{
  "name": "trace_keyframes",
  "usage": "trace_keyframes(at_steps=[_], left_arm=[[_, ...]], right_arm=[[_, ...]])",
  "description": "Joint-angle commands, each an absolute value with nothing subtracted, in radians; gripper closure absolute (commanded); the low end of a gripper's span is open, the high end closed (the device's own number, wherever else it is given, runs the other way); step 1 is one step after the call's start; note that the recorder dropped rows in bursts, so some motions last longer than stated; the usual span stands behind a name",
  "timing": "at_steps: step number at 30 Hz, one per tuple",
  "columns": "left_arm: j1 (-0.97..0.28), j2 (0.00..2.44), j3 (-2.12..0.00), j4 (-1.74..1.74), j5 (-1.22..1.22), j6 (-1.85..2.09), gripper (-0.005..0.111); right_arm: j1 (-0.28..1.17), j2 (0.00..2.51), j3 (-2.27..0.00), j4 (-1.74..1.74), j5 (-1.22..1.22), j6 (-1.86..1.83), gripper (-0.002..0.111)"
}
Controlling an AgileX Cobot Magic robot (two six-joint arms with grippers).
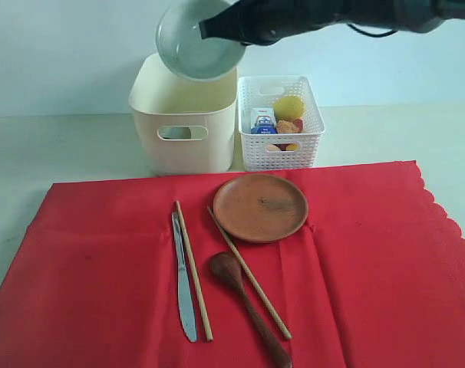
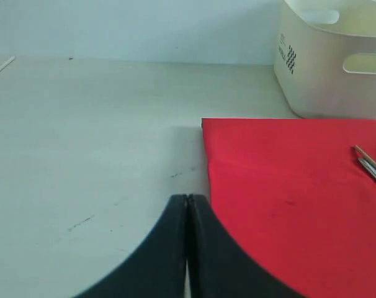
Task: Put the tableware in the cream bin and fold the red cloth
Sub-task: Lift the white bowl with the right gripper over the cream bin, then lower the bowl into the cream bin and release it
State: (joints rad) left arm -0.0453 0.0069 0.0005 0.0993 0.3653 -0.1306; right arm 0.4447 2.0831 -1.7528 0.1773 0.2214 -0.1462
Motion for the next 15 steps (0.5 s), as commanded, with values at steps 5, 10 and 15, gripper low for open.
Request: trace_keyframes(at_steps=[5, 10, 15], left_arm=[[-0.045, 0.000, 0.000, 0.099, 0.357, -0.127, 0.107], [-0.045, 0.000, 0.000, 0.099, 0.357, -0.127, 0.107], [-0.045, 0.000, 0.000, 0.099, 0.357, -0.127, 0.107]], right_arm=[[0.435, 2.191, -1.764, 0.184, 0.117, -0.155, 0.108], [0.435, 2.221, -1.764, 0.186, 0.082, -0.153, 0.108], [0.437, 2.240, -1.764, 0.206, 0.042, -0.144, 0.108]])
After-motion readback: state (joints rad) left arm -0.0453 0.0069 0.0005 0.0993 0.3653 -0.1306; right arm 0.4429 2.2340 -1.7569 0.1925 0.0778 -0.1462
